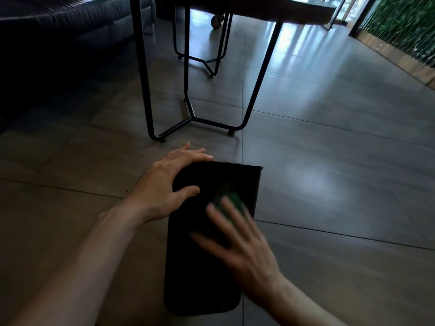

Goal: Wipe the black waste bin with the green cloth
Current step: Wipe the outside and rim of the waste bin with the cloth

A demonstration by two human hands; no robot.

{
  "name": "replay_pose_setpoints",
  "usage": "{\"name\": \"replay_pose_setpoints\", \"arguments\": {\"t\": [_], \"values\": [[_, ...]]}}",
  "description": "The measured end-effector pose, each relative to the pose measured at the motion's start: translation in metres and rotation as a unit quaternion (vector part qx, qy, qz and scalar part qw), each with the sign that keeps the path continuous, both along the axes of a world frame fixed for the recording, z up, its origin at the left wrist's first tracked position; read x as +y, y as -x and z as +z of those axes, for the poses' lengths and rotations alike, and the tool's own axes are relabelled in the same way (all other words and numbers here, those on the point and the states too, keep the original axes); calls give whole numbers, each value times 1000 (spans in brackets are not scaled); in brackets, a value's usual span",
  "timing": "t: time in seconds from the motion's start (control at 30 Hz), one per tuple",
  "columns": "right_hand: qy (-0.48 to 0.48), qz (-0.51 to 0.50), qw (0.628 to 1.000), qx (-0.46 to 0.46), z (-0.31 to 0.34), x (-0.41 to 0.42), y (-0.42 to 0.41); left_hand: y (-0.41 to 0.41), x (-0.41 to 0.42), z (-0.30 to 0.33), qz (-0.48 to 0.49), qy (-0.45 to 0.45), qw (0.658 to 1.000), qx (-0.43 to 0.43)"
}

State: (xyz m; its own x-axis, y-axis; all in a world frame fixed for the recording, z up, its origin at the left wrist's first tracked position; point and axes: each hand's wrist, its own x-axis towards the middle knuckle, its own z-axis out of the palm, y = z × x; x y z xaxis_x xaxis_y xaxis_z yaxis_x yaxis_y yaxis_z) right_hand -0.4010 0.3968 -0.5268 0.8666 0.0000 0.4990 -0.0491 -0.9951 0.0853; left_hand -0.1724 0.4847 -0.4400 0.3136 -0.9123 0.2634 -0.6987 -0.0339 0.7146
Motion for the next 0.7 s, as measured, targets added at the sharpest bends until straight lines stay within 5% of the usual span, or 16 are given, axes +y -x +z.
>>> {"name": "replay_pose_setpoints", "arguments": {"t": [0.13, 0.27, 0.4, 0.5, 0.6, 0.7], "values": [[-118, -168, 974, -98, 32, -8, -48, 1, 0, -1, -6, 5, 1000, -6], [8, 0, 1000, -7, -30, 31, -9, -4, 3, -2, 16, 3, 1000, 9], [164, 93, 973, 130, -52, 34, 44, -2, 5, -1, 8, -3, 1000, 5], [20, 22, 999, 40, -11, 9, 19, 0, 3, 0, -1, -3, 1000, 3], [-91, -140, 983, -76, 41, -14, -34, 3, -1, 1, -11, -2, 1000, 1], [-106, -178, 973, -100, 43, -6, -57, 3, -1, 0, -8, 1, 1000, 10]]}}
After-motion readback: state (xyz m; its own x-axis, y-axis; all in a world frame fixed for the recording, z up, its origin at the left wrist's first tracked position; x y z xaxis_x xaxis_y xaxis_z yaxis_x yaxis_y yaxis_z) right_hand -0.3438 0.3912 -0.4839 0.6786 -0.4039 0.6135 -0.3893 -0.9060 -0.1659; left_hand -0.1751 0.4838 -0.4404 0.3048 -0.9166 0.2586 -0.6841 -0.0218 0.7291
